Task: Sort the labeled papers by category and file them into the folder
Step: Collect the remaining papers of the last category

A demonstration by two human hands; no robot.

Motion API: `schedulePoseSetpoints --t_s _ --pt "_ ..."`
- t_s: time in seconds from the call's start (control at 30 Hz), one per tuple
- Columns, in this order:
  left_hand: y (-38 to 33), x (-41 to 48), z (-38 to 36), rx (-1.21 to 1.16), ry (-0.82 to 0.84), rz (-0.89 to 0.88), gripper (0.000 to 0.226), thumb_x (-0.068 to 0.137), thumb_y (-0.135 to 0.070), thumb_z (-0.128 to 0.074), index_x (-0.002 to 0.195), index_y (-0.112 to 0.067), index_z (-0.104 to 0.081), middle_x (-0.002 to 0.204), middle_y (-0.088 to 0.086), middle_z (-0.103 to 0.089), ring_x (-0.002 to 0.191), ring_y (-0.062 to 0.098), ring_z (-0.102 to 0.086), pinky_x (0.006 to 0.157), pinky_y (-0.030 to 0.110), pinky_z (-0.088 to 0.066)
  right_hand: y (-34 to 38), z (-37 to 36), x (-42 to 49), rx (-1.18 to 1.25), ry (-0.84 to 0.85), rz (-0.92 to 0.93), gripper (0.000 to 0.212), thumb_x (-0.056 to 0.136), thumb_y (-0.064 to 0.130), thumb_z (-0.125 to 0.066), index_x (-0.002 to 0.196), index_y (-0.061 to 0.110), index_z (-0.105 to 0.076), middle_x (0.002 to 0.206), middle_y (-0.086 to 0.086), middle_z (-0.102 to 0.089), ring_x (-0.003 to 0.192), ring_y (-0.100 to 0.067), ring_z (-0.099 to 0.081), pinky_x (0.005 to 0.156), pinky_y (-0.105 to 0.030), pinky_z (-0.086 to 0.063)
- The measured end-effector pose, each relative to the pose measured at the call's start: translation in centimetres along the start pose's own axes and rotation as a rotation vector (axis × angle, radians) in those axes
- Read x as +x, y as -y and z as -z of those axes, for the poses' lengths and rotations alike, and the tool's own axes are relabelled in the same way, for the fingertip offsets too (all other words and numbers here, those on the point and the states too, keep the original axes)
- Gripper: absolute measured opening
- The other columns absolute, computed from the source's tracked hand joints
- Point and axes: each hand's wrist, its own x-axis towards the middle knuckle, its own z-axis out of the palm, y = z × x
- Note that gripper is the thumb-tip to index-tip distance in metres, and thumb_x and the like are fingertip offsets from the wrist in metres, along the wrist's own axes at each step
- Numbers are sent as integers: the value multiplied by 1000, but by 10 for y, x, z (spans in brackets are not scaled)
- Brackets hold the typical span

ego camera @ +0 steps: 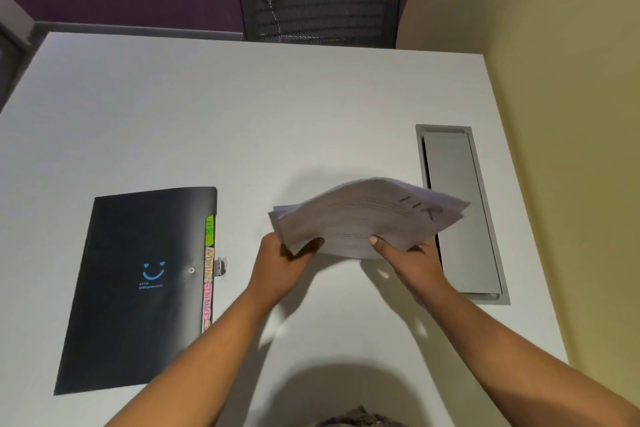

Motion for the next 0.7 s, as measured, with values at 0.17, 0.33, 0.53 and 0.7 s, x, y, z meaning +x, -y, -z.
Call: schedulePoseSetpoints --t_s 0.17,0.33,0.53,0.7 --pt "15 -1 6 9 23 39 22 89 -16 -72 99 -35 -71 97 -22 -74 97 -2 -69 84 20 -54 -11 4 10 -76 66 -41 19 86 12 -76 100 24 -71 89 18 -74 88 4 -71 71 -10 -54" --pt "9 -19 16 -174 34 138 13 92 -18 -67 101 -20 -76 100 0 -78 96 20 -74 81 41 -60 -2 12 -3 -42 58 -38 9 89 17 -71 94 24 -73 82 14 -78 79 -7 -76 65 -17 -57" --pt "4 -64 20 -212 135 264 20 100 -19 -55 108 -9 -71 105 5 -77 99 27 -73 88 48 -58 6 23 -24 0 -2 -60 16 92 24 -68 106 18 -71 95 0 -79 85 -20 -77 72 -36 -61" --pt "-7 -90 17 -159 44 282 22 102 -22 -52 103 -10 -71 97 1 -78 90 20 -75 83 44 -60 0 27 -49 -129 79 -82 10 98 25 -59 98 27 -69 85 16 -77 75 -1 -74 58 -14 -55"
